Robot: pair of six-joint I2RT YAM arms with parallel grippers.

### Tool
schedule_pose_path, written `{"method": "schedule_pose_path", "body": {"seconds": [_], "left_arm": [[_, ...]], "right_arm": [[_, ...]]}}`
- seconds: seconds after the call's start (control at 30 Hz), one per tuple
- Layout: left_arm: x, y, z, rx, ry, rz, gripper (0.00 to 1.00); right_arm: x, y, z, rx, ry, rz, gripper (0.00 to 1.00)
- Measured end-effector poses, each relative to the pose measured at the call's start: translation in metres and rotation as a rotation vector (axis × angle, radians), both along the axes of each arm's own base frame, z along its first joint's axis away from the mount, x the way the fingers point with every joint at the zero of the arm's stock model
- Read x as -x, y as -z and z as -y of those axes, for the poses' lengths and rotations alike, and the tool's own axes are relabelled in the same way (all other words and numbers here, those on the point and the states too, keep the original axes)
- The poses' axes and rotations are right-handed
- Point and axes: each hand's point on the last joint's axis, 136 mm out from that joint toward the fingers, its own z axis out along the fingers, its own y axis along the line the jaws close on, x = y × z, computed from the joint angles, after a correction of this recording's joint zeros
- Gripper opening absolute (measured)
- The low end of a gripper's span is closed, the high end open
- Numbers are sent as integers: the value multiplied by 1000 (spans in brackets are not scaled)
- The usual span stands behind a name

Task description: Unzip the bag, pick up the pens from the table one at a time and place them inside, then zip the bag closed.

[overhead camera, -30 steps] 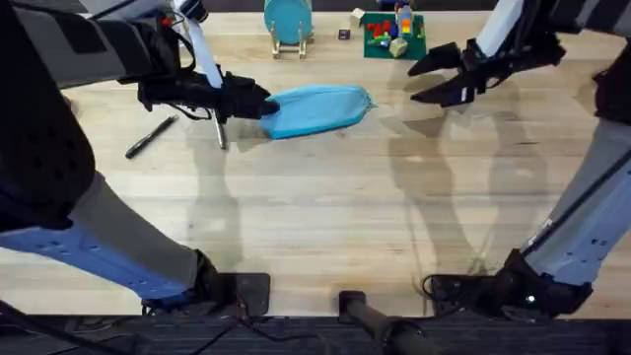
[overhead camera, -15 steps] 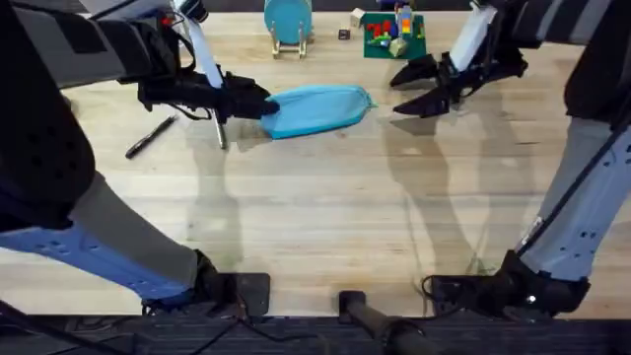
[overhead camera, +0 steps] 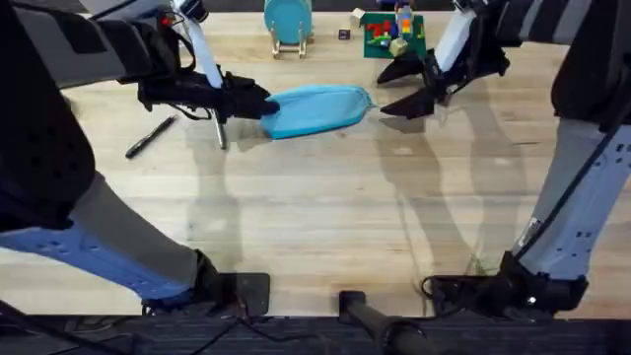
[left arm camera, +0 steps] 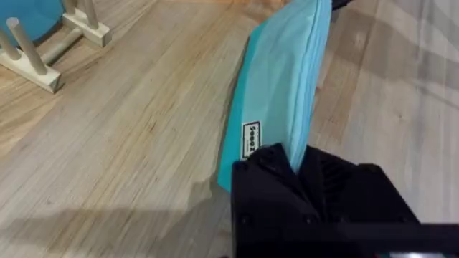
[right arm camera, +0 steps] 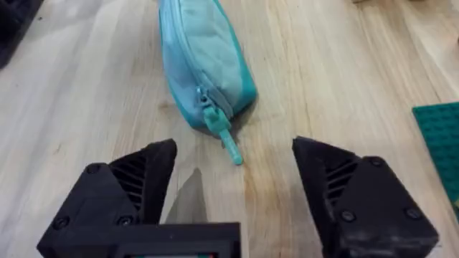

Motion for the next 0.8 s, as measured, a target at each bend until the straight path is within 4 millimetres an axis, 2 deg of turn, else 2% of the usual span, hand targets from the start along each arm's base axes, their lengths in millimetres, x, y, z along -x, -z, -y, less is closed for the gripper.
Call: {"method": "schedule_pose_path", "body": {"seconds": [0.8], "left_arm": [[0, 0, 0, 0, 0, 0, 43]], "right_arm": [[4, 1, -25, 2, -57, 30, 939]]}}
